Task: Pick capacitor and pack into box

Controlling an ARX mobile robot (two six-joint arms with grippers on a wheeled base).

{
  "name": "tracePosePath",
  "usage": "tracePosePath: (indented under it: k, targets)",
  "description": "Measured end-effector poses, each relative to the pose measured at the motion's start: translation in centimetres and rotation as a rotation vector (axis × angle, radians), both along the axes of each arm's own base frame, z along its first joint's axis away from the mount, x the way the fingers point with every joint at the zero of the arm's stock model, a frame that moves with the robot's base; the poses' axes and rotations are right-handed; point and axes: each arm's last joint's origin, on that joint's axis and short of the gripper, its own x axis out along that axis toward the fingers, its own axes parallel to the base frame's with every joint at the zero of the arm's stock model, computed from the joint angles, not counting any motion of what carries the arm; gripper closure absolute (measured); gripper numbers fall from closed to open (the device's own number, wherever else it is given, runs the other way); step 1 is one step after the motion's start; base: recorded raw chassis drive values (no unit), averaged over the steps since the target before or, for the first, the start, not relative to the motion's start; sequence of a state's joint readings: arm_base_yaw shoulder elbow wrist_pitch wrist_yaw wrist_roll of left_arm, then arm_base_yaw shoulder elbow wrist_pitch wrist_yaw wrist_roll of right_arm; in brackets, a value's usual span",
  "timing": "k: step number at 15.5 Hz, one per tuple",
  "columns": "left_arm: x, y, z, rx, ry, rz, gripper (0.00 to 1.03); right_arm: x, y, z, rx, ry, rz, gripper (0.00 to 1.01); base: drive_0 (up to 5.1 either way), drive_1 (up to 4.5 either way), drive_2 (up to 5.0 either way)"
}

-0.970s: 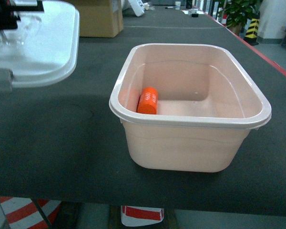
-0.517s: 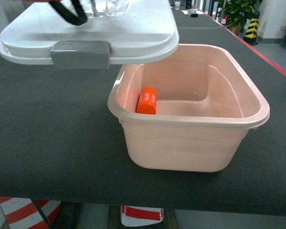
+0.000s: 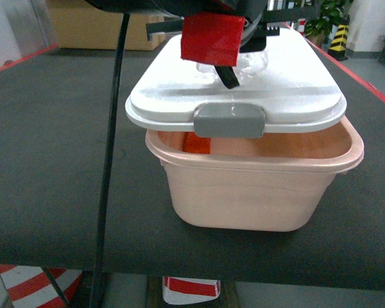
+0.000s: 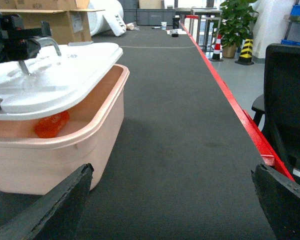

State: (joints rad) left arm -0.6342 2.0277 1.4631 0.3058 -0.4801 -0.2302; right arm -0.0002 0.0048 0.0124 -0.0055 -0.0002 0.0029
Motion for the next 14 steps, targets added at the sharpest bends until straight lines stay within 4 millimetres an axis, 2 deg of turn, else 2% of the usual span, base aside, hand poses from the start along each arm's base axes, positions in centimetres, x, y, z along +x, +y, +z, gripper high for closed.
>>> tracePosePath:
  k: [3, 8, 9, 11, 14]
  targets:
    - [-0.6, -1.4, -1.2, 0.003, 0.052, -0.012, 1.01, 0.0, 0.0, 0.0, 0.000, 0.000, 0.000, 0.03, 0.0, 0.00, 0.0]
    - [-1.2, -2.3, -1.4, 0.011, 0.062, -0.002, 1.01, 0.0, 0.0, 0.0, 0.000, 0.000, 0.000, 0.03, 0.0, 0.00, 0.0]
    - [-1.2, -2.2, -1.4, 0.012, 0.061, 0.006, 0.98, 0.0, 0.0, 0.0, 0.000, 0.000, 0.000, 0.03, 0.0, 0.00, 0.0]
    - [-0.9, -1.8, -1.4, -0.001, 0.039, 0.028, 0.78, 0.0, 0.0, 0.0, 0.000, 0.000, 0.000, 0.03, 0.0, 0.00, 0.0]
    - [-0.9, -1.3, -1.4, -0.009, 0.027, 0.040, 0.66, 0.0, 0.0, 0.0, 0.000, 0.000, 0.000, 0.03, 0.0, 0.00, 0.0]
